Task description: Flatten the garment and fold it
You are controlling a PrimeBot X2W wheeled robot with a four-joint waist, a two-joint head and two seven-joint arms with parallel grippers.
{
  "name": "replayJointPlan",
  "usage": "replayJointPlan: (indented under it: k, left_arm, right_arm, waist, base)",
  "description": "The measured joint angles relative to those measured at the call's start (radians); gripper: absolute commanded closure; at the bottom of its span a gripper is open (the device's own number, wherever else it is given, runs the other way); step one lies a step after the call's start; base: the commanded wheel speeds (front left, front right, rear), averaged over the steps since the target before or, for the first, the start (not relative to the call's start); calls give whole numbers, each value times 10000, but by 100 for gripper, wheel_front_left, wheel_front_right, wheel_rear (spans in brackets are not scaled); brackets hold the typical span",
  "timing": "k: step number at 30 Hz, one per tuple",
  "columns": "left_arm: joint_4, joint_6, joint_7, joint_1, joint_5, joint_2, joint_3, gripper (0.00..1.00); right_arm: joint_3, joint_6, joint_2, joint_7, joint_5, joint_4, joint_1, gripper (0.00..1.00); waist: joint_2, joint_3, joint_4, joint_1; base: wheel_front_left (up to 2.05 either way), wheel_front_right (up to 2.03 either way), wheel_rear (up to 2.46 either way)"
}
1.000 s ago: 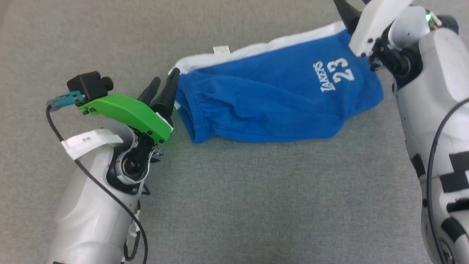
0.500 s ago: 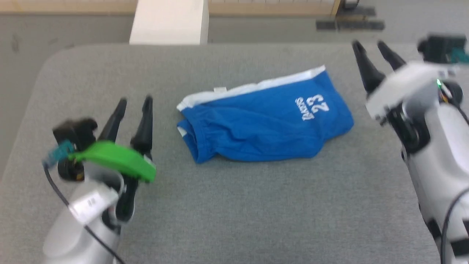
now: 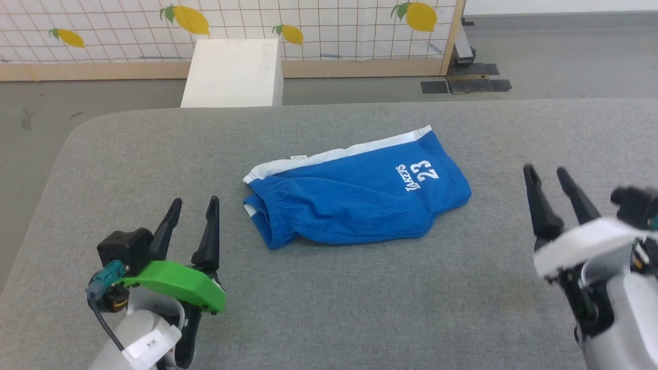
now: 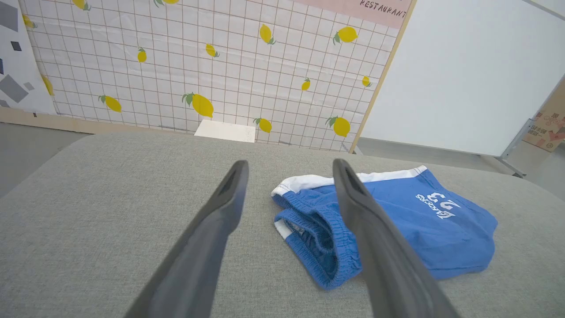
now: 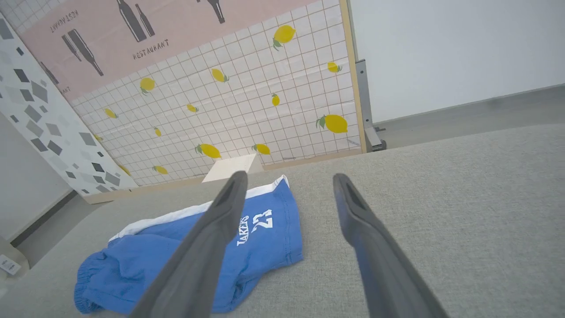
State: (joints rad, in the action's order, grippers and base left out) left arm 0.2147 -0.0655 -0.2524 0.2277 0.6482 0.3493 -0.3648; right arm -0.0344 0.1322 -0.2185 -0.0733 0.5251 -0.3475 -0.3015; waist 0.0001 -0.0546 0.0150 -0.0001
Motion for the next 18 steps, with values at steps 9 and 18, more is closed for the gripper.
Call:
replayJointPlan:
  k: [9, 18]
  left_arm:
    - [-58, -56, -17, -439, -161, -362, 366, 0]
    - [-194, 40, -46, -507, -527, -577, 631, 0]
  right_arm:
    - [717, 0, 934, 458, -527, 1298, 1795, 0]
    - [984, 0, 991, 1728, -890, 1429, 1548, 0]
  waist:
    - [0, -5, -67, 0]
    - [-1, -200, -90, 0]
  base:
    - [0, 0, 0]
    - [0, 0, 0]
